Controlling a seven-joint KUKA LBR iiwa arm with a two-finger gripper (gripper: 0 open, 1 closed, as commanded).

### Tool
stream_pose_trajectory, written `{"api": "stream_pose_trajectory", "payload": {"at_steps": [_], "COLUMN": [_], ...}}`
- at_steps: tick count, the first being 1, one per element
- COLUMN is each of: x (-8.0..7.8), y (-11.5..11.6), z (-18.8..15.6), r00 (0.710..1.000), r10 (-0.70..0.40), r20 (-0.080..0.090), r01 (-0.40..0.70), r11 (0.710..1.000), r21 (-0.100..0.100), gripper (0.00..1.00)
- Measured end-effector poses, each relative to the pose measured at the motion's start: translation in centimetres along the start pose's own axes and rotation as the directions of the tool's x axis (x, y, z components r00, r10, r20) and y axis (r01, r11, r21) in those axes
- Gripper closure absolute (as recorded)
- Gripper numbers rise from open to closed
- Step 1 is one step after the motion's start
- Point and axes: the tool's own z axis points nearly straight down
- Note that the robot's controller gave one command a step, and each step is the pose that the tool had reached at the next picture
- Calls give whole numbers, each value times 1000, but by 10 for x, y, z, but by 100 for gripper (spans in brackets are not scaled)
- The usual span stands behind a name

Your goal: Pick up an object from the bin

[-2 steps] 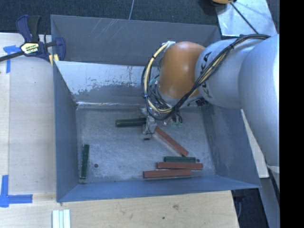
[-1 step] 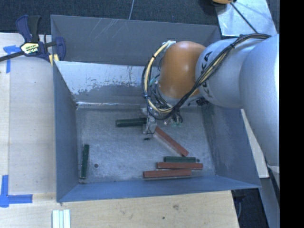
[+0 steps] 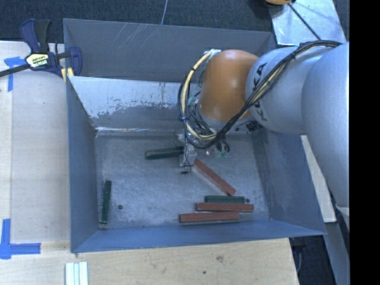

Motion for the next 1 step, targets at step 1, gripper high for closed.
{"api": "stream_pose_trajectory", "payload": {"at_steps": [1], "x": [0], "y": [0], "z": [-7], "r00": [1000], "r10": [0], "r20": [-2], "r01": [0], "r11": [1000], "r21": [0], "gripper": [100]}}
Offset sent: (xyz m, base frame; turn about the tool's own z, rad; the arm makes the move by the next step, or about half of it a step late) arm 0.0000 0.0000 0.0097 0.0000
